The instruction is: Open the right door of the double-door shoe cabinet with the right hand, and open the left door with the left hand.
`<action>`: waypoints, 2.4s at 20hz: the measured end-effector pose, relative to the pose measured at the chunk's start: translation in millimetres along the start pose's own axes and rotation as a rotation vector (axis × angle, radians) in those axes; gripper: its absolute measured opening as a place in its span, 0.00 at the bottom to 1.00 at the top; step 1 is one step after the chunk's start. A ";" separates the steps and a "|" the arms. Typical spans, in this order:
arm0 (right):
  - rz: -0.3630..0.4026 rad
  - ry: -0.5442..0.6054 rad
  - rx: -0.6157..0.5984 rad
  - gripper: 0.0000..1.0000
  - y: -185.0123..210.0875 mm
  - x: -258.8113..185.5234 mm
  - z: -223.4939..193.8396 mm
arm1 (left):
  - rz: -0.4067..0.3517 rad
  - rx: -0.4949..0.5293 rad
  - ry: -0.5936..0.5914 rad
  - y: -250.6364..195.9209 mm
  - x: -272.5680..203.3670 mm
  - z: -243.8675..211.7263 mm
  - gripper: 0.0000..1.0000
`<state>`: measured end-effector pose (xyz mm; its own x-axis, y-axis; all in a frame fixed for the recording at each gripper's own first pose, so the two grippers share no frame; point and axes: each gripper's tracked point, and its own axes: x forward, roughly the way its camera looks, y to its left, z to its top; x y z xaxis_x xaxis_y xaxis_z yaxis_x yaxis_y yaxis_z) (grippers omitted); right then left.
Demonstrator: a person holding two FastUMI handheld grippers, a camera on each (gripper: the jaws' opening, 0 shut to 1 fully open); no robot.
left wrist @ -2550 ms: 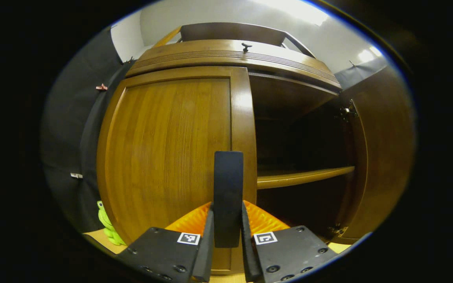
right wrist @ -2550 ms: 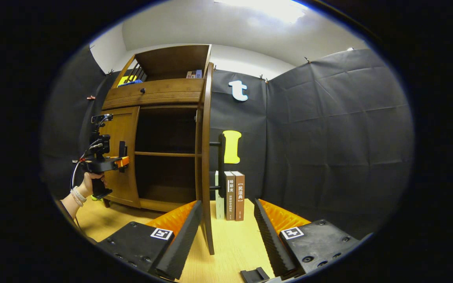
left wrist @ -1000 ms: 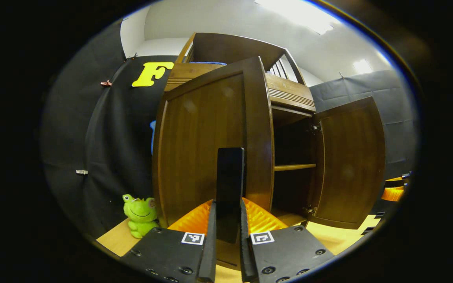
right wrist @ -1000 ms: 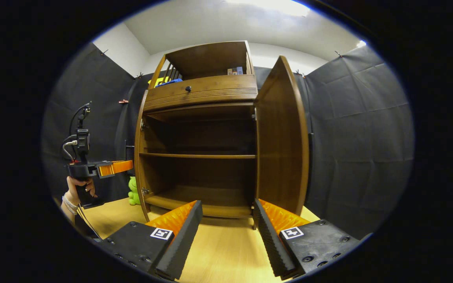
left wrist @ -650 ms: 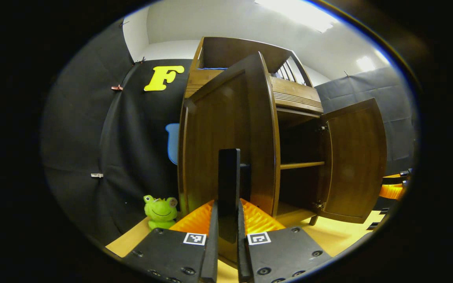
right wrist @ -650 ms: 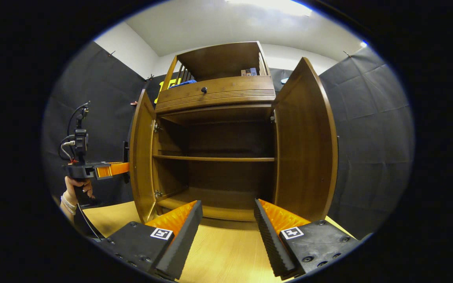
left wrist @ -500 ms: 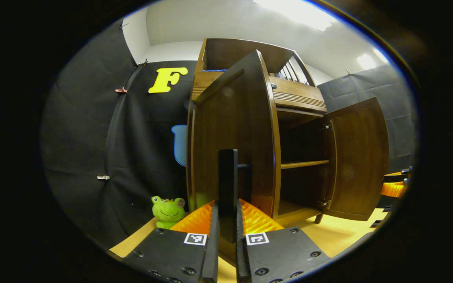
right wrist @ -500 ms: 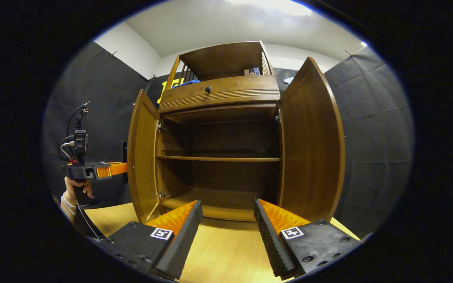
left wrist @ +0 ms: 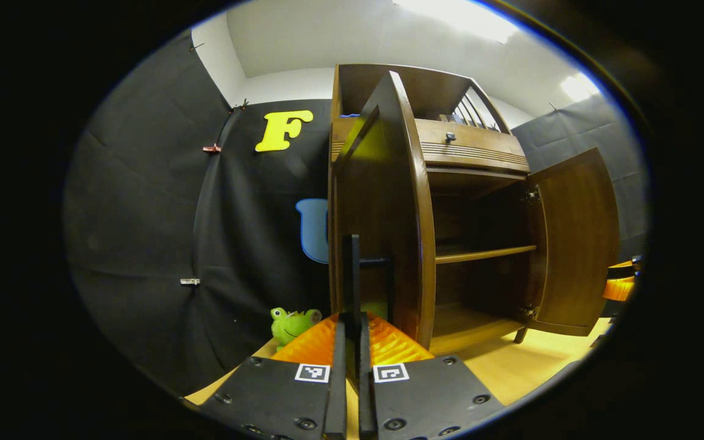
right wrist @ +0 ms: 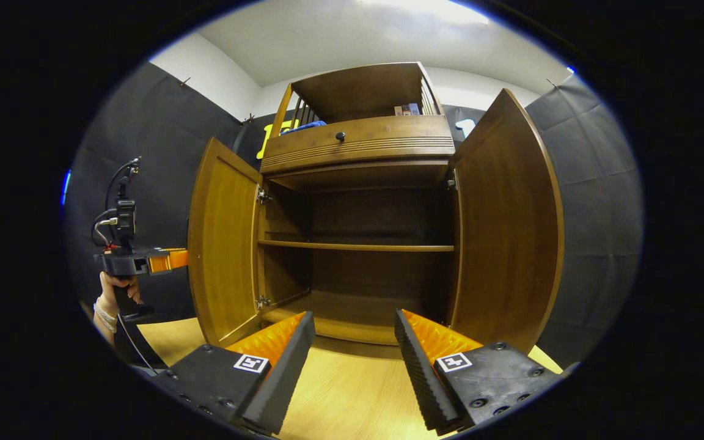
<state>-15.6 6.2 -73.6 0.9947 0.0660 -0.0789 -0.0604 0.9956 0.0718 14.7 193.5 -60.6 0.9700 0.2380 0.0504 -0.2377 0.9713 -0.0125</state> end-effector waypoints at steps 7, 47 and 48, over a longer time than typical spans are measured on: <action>0.006 0.010 -0.002 0.84 2.0 1.6 -2.2 | 0.082 0.017 -0.006 18.4 -12.1 2.6 0.06; -0.067 -0.127 0.030 0.85 -2.9 -20.4 101.1 | -0.197 -0.036 -0.071 -137.1 -61.0 78.8 1.00; -0.068 -0.135 0.032 0.85 -2.6 -21.2 102.2 | -0.198 -0.040 -0.072 -136.7 -61.8 79.2 1.00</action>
<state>-28.1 -4.6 29.6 0.9987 -0.0132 0.0492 0.0081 0.9946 0.1031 -16.8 46.1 17.1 0.9909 0.0434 0.1274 -0.0393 0.9986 -0.0344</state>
